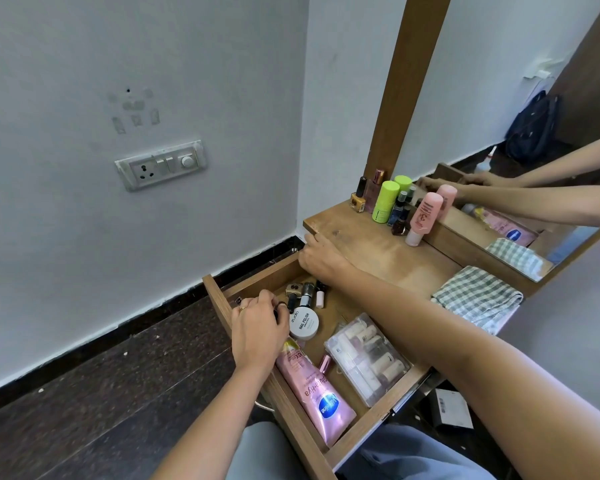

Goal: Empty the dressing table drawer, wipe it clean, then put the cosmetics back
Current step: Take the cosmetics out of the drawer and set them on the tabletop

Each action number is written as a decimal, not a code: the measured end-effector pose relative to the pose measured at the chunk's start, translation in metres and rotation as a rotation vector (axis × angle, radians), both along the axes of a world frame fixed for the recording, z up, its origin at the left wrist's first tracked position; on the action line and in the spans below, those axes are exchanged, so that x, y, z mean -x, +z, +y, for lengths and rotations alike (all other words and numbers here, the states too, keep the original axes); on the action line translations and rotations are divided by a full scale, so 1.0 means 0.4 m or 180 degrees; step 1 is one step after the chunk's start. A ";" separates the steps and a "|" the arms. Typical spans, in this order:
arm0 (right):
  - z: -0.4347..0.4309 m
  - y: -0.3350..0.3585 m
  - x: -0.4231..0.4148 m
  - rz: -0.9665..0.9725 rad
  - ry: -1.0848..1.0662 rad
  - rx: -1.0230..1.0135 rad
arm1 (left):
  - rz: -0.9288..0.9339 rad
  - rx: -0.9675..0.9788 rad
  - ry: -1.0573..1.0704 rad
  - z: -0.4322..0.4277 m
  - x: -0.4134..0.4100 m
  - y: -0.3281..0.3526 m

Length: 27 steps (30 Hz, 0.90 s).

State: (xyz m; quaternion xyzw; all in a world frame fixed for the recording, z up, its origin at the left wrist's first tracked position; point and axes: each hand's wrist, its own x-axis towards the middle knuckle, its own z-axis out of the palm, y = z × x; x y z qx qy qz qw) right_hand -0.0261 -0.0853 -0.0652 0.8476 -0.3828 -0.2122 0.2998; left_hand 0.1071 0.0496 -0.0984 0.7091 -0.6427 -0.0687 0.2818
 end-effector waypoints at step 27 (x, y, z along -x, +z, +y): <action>-0.227 0.272 0.173 -0.0315 -0.0587 0.0434 | 0.0047 0.0060 0.0028 0.000 0.000 0.002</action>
